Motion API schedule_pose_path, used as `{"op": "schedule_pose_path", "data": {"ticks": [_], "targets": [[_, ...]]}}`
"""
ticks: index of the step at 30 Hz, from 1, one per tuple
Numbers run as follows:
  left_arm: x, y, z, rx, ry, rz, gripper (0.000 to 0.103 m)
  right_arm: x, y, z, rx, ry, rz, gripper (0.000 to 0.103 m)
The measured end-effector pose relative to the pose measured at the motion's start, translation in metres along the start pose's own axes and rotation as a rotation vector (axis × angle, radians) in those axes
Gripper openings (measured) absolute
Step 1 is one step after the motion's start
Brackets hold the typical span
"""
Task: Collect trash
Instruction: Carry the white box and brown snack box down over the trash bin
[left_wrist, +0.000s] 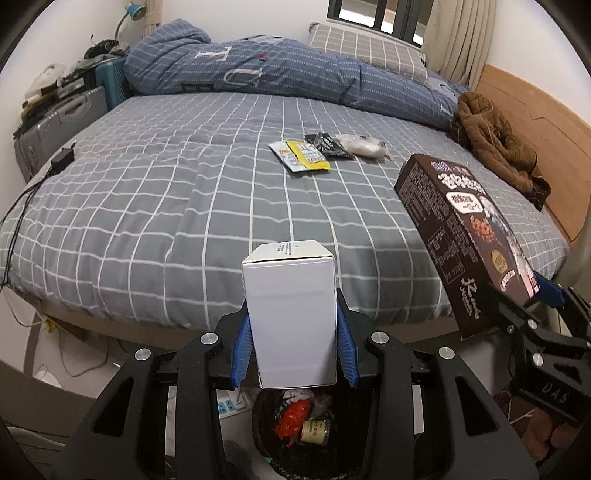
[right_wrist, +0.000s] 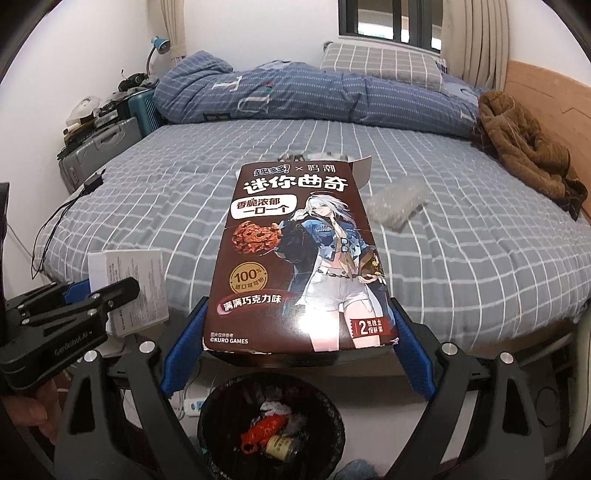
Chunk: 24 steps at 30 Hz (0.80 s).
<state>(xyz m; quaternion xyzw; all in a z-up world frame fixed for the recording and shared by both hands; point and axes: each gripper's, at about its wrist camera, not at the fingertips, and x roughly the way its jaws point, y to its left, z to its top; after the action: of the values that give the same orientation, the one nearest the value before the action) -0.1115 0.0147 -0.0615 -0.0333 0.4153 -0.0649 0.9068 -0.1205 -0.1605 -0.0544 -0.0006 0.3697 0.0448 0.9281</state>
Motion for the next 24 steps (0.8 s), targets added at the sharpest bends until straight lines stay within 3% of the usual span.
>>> {"op": "schedule_pose_path", "data": {"ticks": [24], "targets": [[-0.012,-0.005,-0.074,-0.005,0.118,-0.009,0.038,-0.019,0.018,-0.082,-0.005,0.139,0.017,0.087]]}}
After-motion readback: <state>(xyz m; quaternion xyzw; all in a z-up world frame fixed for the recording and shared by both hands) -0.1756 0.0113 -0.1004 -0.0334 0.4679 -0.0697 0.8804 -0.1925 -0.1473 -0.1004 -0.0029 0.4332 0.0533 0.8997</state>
